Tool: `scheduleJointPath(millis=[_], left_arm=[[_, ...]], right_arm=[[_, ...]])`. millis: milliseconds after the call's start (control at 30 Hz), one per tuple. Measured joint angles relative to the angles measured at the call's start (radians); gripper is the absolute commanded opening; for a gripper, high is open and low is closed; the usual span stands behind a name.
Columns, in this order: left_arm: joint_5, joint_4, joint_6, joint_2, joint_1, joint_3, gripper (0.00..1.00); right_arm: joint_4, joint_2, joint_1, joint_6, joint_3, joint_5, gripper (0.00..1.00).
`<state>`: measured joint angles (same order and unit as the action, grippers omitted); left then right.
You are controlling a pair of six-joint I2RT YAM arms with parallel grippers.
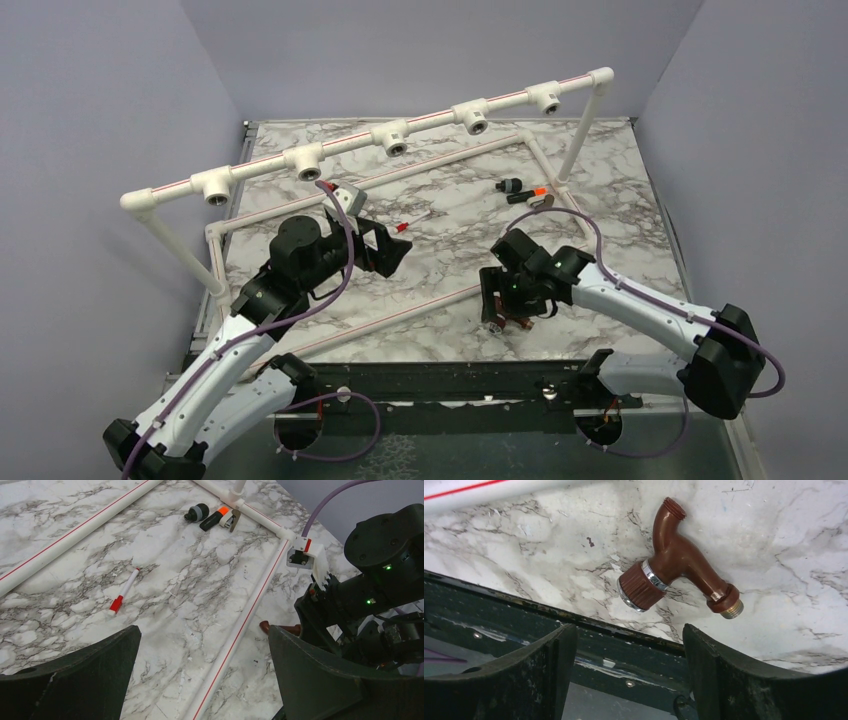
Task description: Install the water faucets
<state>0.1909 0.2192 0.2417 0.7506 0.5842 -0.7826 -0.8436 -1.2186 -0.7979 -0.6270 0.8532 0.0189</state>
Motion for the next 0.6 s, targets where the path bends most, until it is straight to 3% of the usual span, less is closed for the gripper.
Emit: scheduleJointPath(millis=[233,400,600], left_arm=[[-0.007,0.0,0.0,-0.009,0.014,0.0,0.99],[-0.024,0.003,-0.003,-0.019,0.027,0.0,0.99],[-0.039,0.007,-0.005,-0.029,0.044,0.002,0.99]], right_arm=[[0.052,-0.021,-0.019,-0.167,-0.019,-0.057,0.8],[0.091,-0.027,-0.023,-0.289,-0.063,-0.08,0.73],[0.124,-0.027,-0.038,-0.412,-0.105,-0.096,0.71]])
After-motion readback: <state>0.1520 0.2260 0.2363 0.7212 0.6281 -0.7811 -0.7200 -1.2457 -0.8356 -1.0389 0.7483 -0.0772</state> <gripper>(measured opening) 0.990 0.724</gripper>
